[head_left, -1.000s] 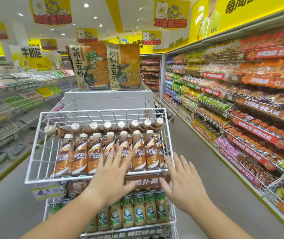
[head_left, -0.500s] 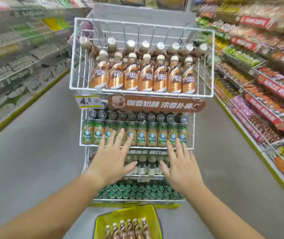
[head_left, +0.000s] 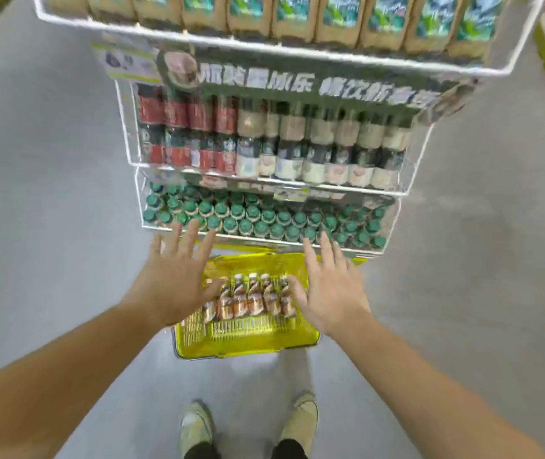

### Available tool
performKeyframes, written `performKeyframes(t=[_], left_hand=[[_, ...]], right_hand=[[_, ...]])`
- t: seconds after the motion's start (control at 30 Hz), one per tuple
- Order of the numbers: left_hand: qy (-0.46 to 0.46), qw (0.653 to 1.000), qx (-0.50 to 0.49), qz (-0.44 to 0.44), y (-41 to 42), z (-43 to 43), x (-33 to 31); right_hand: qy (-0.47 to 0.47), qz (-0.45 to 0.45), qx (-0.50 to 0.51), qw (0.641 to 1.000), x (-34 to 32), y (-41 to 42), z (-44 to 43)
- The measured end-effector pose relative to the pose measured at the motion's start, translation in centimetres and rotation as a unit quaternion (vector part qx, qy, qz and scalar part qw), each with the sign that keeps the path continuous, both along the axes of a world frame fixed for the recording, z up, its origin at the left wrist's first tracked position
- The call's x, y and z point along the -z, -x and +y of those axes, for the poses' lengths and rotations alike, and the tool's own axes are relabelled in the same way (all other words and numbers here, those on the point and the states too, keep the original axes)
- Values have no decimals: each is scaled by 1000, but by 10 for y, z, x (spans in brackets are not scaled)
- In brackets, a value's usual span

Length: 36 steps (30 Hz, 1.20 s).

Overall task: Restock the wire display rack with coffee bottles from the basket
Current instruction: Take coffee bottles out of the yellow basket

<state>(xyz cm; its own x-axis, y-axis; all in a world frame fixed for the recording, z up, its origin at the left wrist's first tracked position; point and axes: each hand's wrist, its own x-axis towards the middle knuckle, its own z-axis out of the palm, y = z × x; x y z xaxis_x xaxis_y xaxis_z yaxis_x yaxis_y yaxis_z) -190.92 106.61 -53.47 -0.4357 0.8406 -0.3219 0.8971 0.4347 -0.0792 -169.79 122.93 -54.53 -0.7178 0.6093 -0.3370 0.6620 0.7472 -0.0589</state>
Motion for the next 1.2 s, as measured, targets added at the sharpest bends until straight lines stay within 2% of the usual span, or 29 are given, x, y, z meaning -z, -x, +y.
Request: performKeyframes(t=[0.37,0.47,0.57,0.7,0.8,0.93,1.03,1.13,1.2], left_hand=[[113,991,-30,-71,-3,-73,312],[111,983,-68,-129,1,-80,388],[85,961,-147,-220,4,-77,445],[15,915,-279,-290,11,-63,497],[15,889,-364,-277,15,-51,522],[46,918,-340,-200,23,-32,540],[40,915,-346,-206,34,-22,544],[80,918,-339,-190,36,-12,549],[52,907,-375,-183,29,-11,551]], right_hand=[[84,-89,0,993,319,-1,-59],[93,-99,8,991,384,7,-56],[88,-118,12,989,437,14,-46],[74,-114,25,990,489,27,-30],[85,-88,56,991,516,38,-16],[107,-53,94,988,534,55,-3],[122,-65,129,982,541,64,2],[133,-67,153,977,543,68,9],[144,-46,173,973,542,67,11]])
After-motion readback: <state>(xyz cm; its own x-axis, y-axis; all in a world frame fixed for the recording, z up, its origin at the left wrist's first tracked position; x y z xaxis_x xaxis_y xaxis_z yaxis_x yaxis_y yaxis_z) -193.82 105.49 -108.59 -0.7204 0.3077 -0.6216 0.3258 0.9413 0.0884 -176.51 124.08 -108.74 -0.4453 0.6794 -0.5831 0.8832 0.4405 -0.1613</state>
